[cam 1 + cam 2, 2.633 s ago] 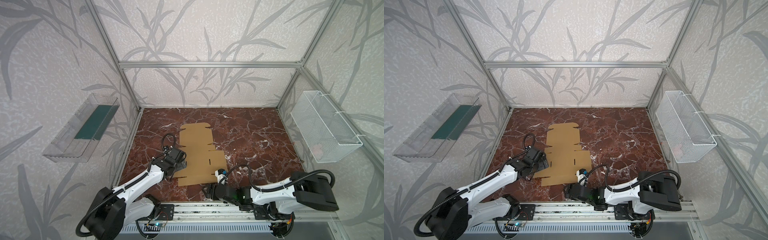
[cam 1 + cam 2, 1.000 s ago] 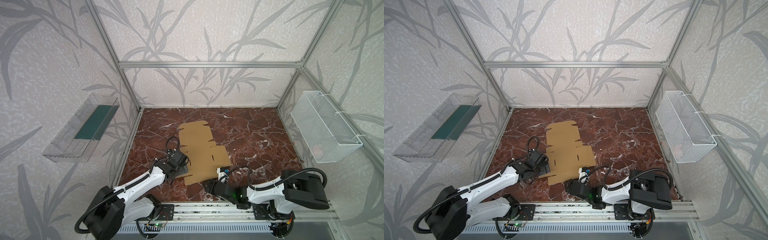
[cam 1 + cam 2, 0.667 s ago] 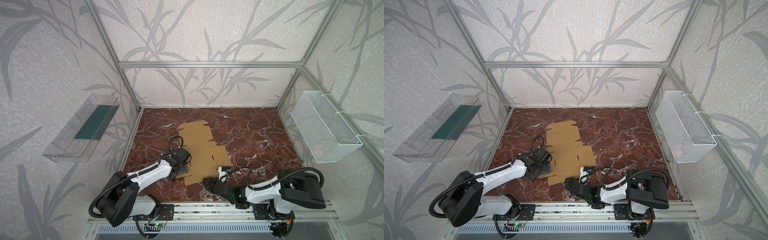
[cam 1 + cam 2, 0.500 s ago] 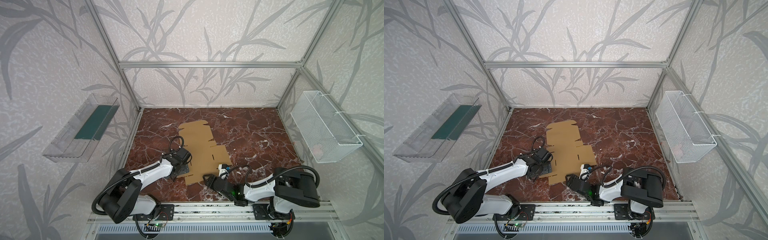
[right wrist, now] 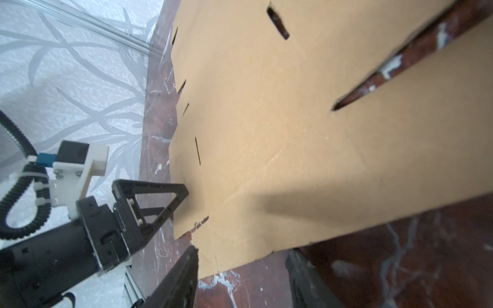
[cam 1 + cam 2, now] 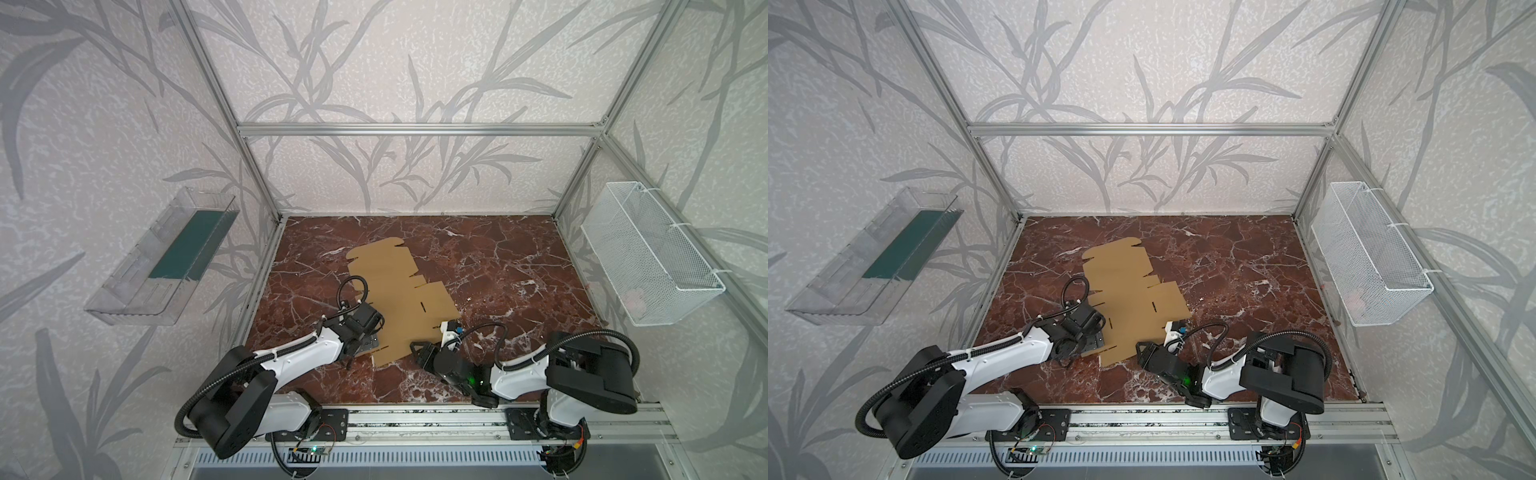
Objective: Assemble paper box
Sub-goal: Turn over the paper box at the center of the table.
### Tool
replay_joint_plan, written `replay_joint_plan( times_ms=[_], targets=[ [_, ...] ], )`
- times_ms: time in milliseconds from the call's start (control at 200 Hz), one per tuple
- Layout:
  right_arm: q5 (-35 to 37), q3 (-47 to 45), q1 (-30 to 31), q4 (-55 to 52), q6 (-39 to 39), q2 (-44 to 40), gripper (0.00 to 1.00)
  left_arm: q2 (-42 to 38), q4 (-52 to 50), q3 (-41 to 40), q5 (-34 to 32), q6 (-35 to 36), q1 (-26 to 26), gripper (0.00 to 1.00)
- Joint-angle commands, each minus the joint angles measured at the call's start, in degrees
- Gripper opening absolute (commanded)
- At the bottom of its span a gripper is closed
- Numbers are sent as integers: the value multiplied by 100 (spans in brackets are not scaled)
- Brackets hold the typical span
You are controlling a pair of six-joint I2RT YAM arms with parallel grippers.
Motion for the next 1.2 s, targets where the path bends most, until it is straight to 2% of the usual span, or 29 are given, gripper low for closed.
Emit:
replay_joint_plan(
  times_ms=[0, 100, 225, 575, 790, 910, 1045, 1195],
  targets=[
    [-175, -92, -140, 1053, -347, 318, 53, 295, 69, -457, 725, -401, -124, 94],
    [-307, -51, -179, 1469, -421, 613, 52, 309, 168, -519, 767, -501, -226, 94],
    [-326, 32, -198, 1449, -567, 683, 49, 282, 269, -550, 787, -595, -345, 94],
    [-585, -7, -475, 2252, -893, 1239, 34, 131, 428, -657, 818, -679, -473, 94],
    [-593, 2, -593, 2364, -1021, 1393, 25, -240, 301, -701, 756, -679, -473, 94],
    [-617, -22, -672, 2646, -1213, 1496, 18, -502, 351, -783, 769, -645, -473, 94],
    [-740, 47, -717, 2910, -1421, 1678, 15, -703, 509, -917, 841, -629, -475, 94],
    [-821, 47, -755, 3250, -1493, 1842, 8, -796, 534, -974, 860, -637, -475, 94]
  ],
)
